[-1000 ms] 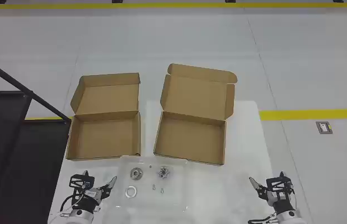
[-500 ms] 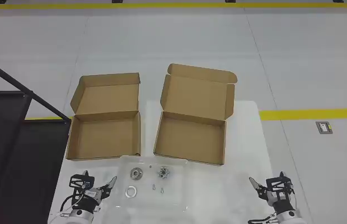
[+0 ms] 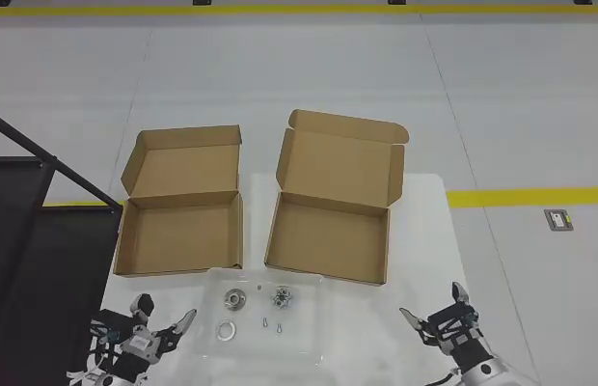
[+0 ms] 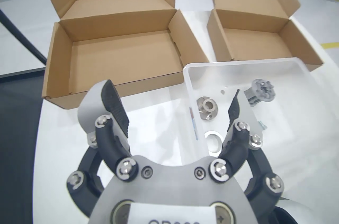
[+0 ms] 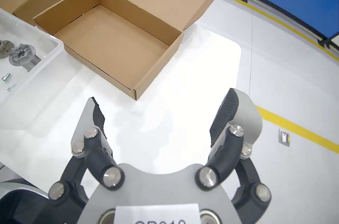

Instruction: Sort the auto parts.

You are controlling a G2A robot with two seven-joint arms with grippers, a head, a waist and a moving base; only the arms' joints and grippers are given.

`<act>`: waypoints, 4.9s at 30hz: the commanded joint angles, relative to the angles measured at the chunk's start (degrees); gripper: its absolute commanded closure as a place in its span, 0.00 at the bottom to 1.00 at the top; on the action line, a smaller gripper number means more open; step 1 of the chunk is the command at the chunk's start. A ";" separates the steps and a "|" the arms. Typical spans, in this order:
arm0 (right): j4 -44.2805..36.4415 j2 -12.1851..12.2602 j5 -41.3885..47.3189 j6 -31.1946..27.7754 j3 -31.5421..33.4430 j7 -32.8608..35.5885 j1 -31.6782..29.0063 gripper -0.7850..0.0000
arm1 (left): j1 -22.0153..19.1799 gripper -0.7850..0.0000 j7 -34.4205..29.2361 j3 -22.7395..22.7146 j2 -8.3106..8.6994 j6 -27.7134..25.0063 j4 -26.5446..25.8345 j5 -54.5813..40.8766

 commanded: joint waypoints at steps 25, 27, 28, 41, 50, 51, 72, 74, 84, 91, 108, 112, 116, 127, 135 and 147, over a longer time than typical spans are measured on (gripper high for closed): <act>-3.54 0.00 -10.55 -10.41 -10.00 1.61 5.95 0.00 | 1.03 0.00 1.97 -5.67 0.81 -16.59 2.63 -8.67; -4.37 -0.04 -11.61 -13.39 -12.22 2.90 8.05 0.00 | 1.30 0.00 1.90 -6.57 0.93 -18.91 2.92 -10.14; -4.83 -0.08 -11.56 -15.51 -13.49 3.19 9.30 0.00 | 1.41 0.00 1.75 -6.96 1.00 -20.16 3.16 -10.89; -3.62 -0.67 -8.71 -22.64 -19.25 9.39 16.83 0.00 | 1.69 0.00 1.66 -9.03 1.41 -25.89 2.55 -8.98; -2.30 -1.03 -7.20 -26.37 -23.29 12.01 20.01 0.00 | 1.69 0.00 1.66 -9.03 1.41 -25.89 2.55 -8.98; -2.23 -1.22 -6.71 -26.61 -24.26 13.66 21.13 0.00 | 1.69 0.00 1.66 -9.03 1.41 -25.89 2.55 -8.98; 13.05 -5.01 0.76 -29.77 -36.98 26.71 40.75 0.00 | 1.69 0.00 1.66 -9.03 1.41 -25.89 2.55 -8.98; 16.77 -6.09 3.16 -30.68 -39.68 28.96 44.92 0.00 | 1.69 0.00 1.66 -9.03 1.41 -25.89 2.55 -8.98; 27.51 -10.34 5.62 -31.77 -50.36 36.30 55.64 0.00 | 1.69 0.00 1.66 -9.03 1.41 -25.89 2.55 -8.98; 36.35 -13.62 8.61 -30.09 -54.81 38.20 61.30 0.00 | 1.69 0.00 1.66 -9.03 1.41 -25.89 2.55 -8.98; 51.63 -19.54 11.74 -28.60 -59.90 39.50 68.65 0.00 | 1.69 0.00 1.66 -9.03 1.41 -25.89 2.55 -8.98; 53.65 -20.19 11.77 -28.70 -59.91 38.48 69.25 0.68 | 1.69 0.00 1.66 -9.03 1.41 -25.89 2.55 -8.98; 54.11 -20.42 10.94 -28.22 -59.61 37.85 69.24 1.00 | 1.69 0.00 1.66 -9.03 1.41 -25.89 2.55 -8.98; 44.03 -18.25 5.52 -27.53 -55.98 37.21 64.94 1.00 | 1.69 0.00 1.66 -9.03 1.41 -25.89 2.55 -8.98; 23.59 -13.63 -0.24 -29.67 -47.39 35.40 55.00 1.00 | 1.69 0.00 1.66 -9.03 1.41 -25.89 2.55 -8.98; 22.97 -13.46 -0.24 -29.88 -47.06 35.64 54.44 1.00 | 1.69 0.00 1.66 -9.03 1.41 -25.89 2.55 -8.98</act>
